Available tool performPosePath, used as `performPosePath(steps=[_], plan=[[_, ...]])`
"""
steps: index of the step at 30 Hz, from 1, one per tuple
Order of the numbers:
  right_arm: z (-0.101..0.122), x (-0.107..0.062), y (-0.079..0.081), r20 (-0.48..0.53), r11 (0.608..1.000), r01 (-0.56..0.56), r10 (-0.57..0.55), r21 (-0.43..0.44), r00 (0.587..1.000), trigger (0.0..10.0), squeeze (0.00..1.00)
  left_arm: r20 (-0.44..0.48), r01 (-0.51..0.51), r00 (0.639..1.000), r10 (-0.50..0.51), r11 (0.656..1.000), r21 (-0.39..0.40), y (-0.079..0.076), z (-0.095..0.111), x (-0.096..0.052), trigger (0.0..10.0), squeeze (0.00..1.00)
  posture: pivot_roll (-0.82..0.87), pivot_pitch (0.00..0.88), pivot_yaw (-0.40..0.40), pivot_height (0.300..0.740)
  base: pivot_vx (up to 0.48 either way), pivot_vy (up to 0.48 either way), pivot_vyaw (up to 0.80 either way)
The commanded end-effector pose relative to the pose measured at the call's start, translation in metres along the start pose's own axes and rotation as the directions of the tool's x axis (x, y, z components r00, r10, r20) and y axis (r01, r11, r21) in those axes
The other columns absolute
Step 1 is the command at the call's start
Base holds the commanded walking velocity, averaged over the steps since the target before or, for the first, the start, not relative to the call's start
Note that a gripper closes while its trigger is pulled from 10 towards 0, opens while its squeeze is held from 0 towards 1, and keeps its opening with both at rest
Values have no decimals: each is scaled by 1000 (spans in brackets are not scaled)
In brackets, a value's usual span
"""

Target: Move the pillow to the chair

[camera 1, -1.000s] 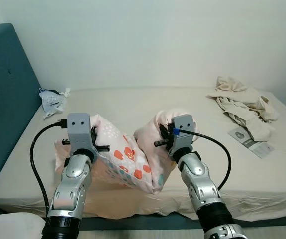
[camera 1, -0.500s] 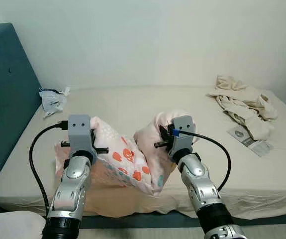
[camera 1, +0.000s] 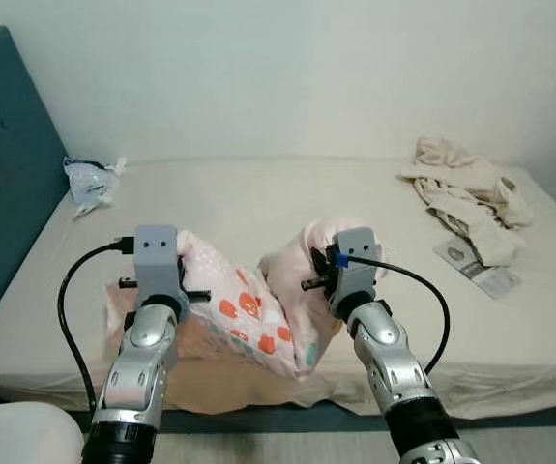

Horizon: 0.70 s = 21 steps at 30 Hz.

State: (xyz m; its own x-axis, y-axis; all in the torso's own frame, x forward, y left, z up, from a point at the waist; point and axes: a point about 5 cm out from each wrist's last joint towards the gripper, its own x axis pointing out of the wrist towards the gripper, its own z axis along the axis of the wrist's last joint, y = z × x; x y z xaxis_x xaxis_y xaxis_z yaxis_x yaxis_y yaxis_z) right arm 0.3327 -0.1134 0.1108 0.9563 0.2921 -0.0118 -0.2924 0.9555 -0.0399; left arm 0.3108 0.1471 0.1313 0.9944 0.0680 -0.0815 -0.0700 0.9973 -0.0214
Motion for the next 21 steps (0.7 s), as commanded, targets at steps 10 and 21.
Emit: performPosePath(steps=[10, 21], plan=[[4, 1, 10, 8, 999, -48, 48, 11, 999, 10000, 0, 4, 23, 1000, -23, 1000, 0, -3, 1, -2, 10000, 0, 22, 79, -20, 740, 0, 0, -260], [4, 1, 3, -6, 1000, -21, 21, 18, 1000, 10000, 0, 35, 21, 999, -22, 999, 40, -4, 2, -1, 10000, 0, 18, 66, -24, 740, 0, 0, -800]])
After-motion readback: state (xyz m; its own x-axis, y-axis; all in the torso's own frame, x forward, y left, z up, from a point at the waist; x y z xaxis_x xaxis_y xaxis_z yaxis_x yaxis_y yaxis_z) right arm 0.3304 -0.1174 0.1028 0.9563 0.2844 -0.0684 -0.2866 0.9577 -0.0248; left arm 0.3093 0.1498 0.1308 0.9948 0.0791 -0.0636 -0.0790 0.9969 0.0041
